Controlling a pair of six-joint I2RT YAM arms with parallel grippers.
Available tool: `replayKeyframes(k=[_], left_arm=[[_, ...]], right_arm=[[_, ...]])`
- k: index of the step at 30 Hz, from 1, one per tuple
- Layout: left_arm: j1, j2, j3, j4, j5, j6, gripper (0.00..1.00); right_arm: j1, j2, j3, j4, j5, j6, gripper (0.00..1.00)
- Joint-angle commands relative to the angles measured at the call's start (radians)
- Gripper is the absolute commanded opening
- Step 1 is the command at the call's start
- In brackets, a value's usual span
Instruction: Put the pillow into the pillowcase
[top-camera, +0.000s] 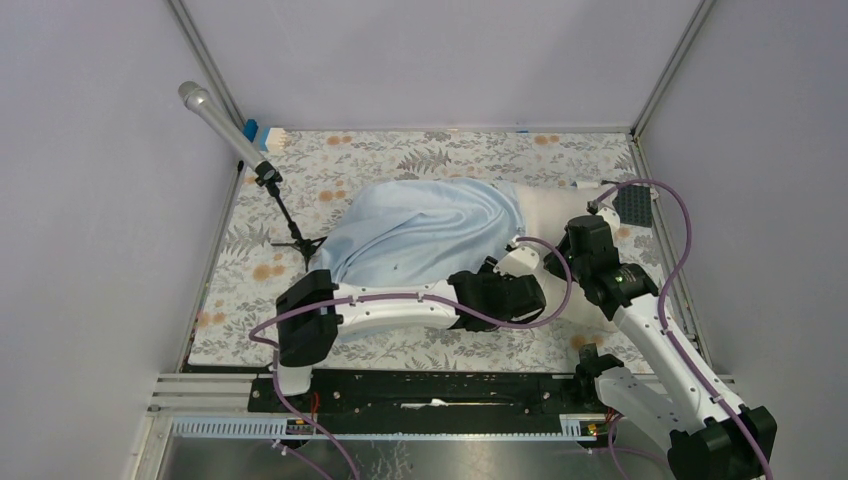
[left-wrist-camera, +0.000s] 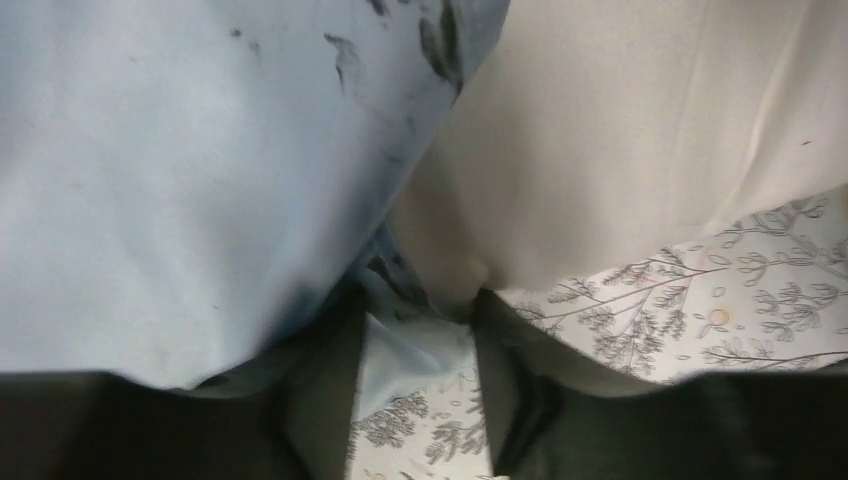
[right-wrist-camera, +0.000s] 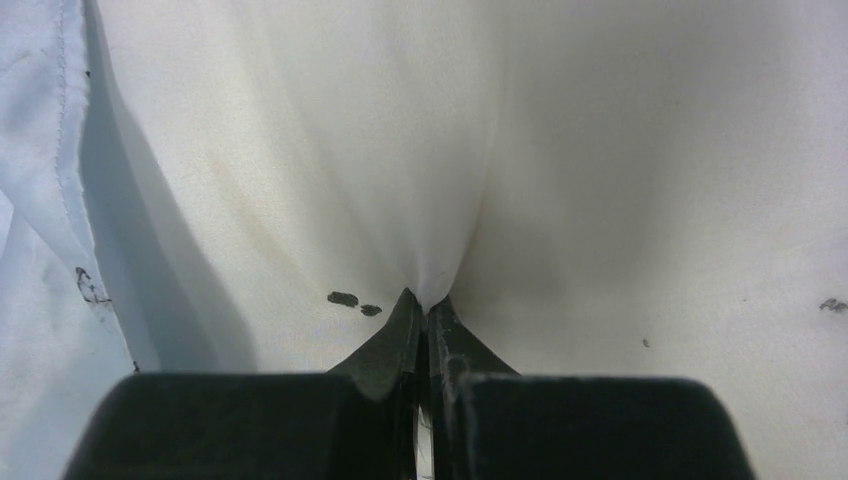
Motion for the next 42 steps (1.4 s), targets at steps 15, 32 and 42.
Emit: replayKeyframes(k=[15, 32, 42], left_arm=[[-0.020, -0.151, 0.132, 0.002, 0.167, 0.059, 0.08], [0.180, 0.079, 0.784, 0.192, 0.789, 0.064, 0.00], [0.254, 0.036, 0.719, 0.490, 0.841, -0.154, 0.00]], right_arm=[[0.006, 0.000, 0.038, 0.012, -0.050, 0.001, 0.00], [0.009, -0.128, 0.353, 0.006, -0.086, 0.053, 0.00], [0.009, 0.062, 0.830, 0.013, -0.045, -0.095, 0.00]])
